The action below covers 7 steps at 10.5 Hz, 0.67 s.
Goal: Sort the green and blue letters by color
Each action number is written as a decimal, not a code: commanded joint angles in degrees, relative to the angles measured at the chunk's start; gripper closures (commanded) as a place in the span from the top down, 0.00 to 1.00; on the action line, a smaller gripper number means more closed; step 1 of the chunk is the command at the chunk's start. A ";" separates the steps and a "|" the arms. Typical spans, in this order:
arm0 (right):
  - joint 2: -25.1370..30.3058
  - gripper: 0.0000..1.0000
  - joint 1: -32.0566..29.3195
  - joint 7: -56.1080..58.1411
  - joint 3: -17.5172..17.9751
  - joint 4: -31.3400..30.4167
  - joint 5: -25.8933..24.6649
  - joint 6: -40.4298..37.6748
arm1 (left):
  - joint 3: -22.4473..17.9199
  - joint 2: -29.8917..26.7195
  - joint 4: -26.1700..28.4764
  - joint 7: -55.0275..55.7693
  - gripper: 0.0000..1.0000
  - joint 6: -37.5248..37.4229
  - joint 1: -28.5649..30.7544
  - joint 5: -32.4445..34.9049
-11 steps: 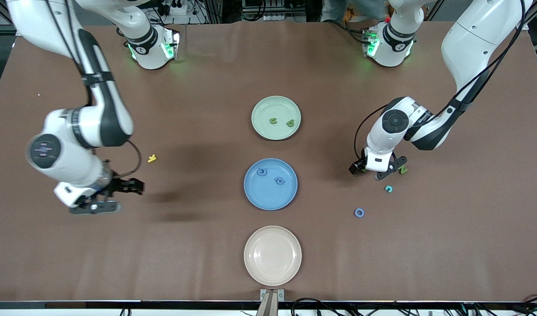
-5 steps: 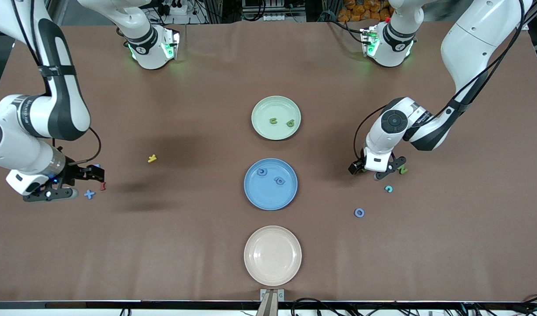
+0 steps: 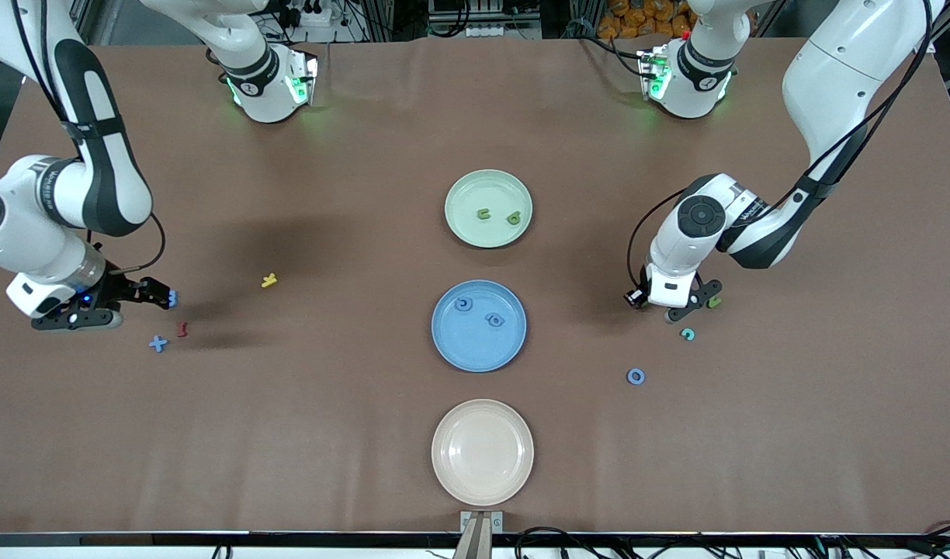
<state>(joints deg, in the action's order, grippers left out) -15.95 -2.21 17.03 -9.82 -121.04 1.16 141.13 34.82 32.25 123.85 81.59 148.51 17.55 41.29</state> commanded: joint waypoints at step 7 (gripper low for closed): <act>-3.11 1.00 -6.14 4.94 1.04 -10.09 0.33 11.44 | 0.94 -0.34 -4.93 2.52 0.00 0.46 -9.80 1.07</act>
<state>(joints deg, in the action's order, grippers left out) -16.73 -7.04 20.82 -9.78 -131.00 1.17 149.82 35.14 32.56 119.93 82.28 149.14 11.09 41.49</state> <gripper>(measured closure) 0.000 0.648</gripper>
